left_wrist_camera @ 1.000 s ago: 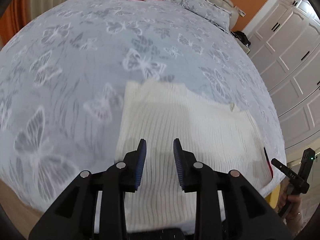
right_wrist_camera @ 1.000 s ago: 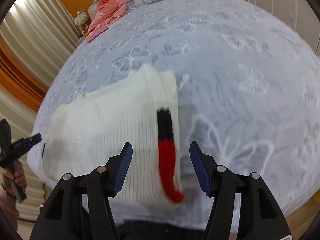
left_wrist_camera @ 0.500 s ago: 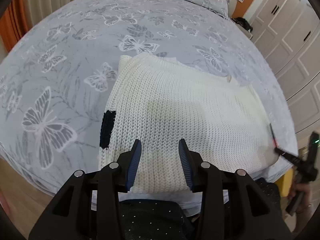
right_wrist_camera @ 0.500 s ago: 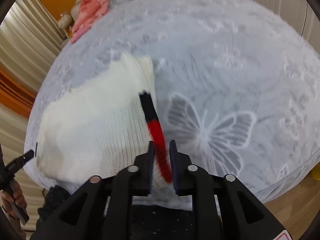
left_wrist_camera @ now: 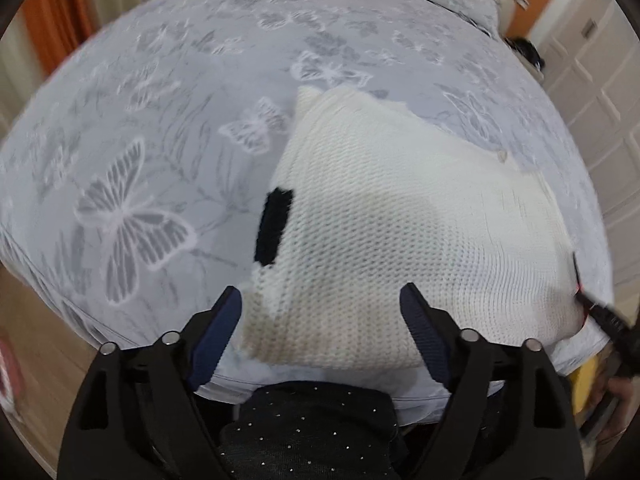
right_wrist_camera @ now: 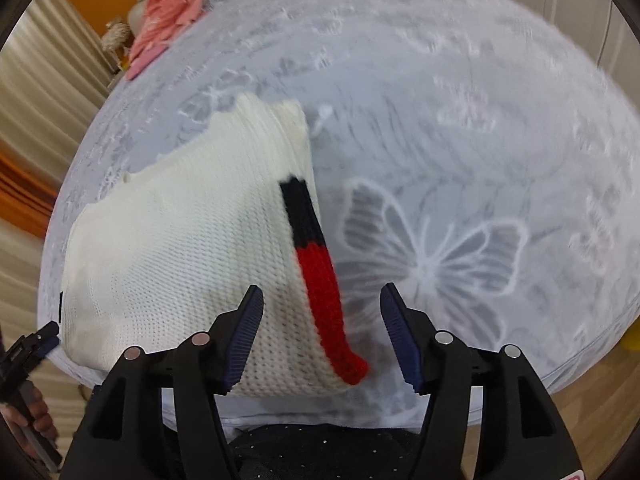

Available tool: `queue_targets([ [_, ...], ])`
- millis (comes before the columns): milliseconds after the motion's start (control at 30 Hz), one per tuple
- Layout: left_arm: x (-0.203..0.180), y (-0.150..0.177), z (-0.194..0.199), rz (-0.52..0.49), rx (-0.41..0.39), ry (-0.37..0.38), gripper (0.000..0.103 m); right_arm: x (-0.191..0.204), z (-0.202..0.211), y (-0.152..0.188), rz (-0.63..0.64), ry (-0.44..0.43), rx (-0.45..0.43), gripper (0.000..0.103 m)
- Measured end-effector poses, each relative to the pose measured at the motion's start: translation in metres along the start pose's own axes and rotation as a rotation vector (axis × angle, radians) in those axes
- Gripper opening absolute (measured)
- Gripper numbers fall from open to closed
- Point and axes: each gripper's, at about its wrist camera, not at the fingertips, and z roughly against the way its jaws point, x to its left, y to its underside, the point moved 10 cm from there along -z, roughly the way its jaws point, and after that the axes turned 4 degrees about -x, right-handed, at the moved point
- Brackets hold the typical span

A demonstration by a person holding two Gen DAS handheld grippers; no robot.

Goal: Fold small clothes

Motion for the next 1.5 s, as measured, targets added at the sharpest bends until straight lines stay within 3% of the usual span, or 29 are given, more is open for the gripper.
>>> queue_targets([
  [133, 0.021, 0.008, -0.021, 0.235, 0.080, 0.135, 0.084, -0.002, -0.019, 0.012, -0.069, -0.054, 0.071, 0.061],
  [300, 0.035, 0.018, -0.051, 0.386, 0.145, 0.181, 0.084, 0.005, -0.029, 0.015, -0.089, -0.090, 0.090, 0.062],
  [367, 0.034, 0.018, -0.055, 0.398, 0.150, 0.171, 0.083, 0.012, -0.031, 0.014, -0.095, -0.127, 0.101, 0.039],
  [400, 0.033, 0.018, -0.056, 0.396, 0.152, 0.169, 0.078, 0.016, -0.031, 0.015, -0.099, -0.162, 0.117, 0.024],
  [467, 0.030, 0.017, -0.056, 0.387, 0.173, 0.176, 0.027, 0.018, -0.029, 0.012, -0.102, -0.169, 0.124, 0.019],
  [500, 0.027, 0.018, -0.055, 0.415, 0.199, 0.212, 0.017, 0.021, -0.022, 0.010, -0.088, -0.175, 0.116, 0.017],
  [667, 0.024, 0.013, -0.016, 0.458, 0.197, 0.308, 0.012, 0.027, 0.026, 0.006, -0.023, -0.186, 0.082, 0.015],
  [767, 0.024, 0.023, 0.013, 0.482, 0.227, 0.363, 0.012, 0.019, 0.044, 0.015, 0.006, -0.148, 0.074, 0.016],
  [833, 0.026, 0.037, 0.020, 0.495, 0.259, 0.359, 0.013, 0.008, 0.030, 0.028, 0.001, -0.121, 0.114, 0.026],
  [933, 0.034, 0.063, -0.010, 0.479, 0.302, 0.277, 0.021, -0.014, 0.004, 0.040, -0.016, -0.017, 0.169, 0.033],
  [1000, 0.043, 0.070, -0.015, 0.482, 0.315, 0.194, 0.021, -0.010, 0.020, 0.029, -0.034, -0.025, 0.099, 0.033],
  [1033, 0.041, 0.062, -0.006, 0.497, 0.274, 0.222, 0.025, -0.006, 0.034, 0.019, -0.015, -0.014, 0.037, 0.033],
  [1100, 0.036, 0.041, 0.014, 0.483, 0.191, 0.257, 0.048, 0.012, 0.061, 0.001, 0.058, -0.012, -0.074, 0.034],
  [1133, 0.035, 0.025, 0.023, 0.461, 0.139, 0.237, 0.064, 0.025, 0.067, -0.005, 0.086, -0.041, -0.090, 0.034],
  [1167, 0.034, 0.010, 0.027, 0.437, 0.097, 0.223, 0.069, 0.038, 0.067, -0.008, 0.109, -0.075, -0.085, 0.033],
  [1233, 0.026, -0.018, 0.020, 0.383, 0.048, 0.204, 0.070, 0.062, 0.060, -0.011, 0.139, -0.126, -0.064, 0.028],
  [1300, 0.020, -0.028, -0.003, 0.362, 0.083, 0.196, 0.073, 0.087, 0.040, -0.013, 0.192, -0.149, -0.038, 0.026],
  [1400, 0.010, -0.019, -0.054, 0.401, 0.221, 0.239, 0.072, 0.107, -0.001, -0.018, 0.239, -0.153, 0.036, 0.020],
  [1500, 0.010, -0.010, -0.079, 0.401, 0.242, 0.201, 0.071, 0.103, -0.043, -0.025, 0.280, -0.055, 0.085, 0.017],
])
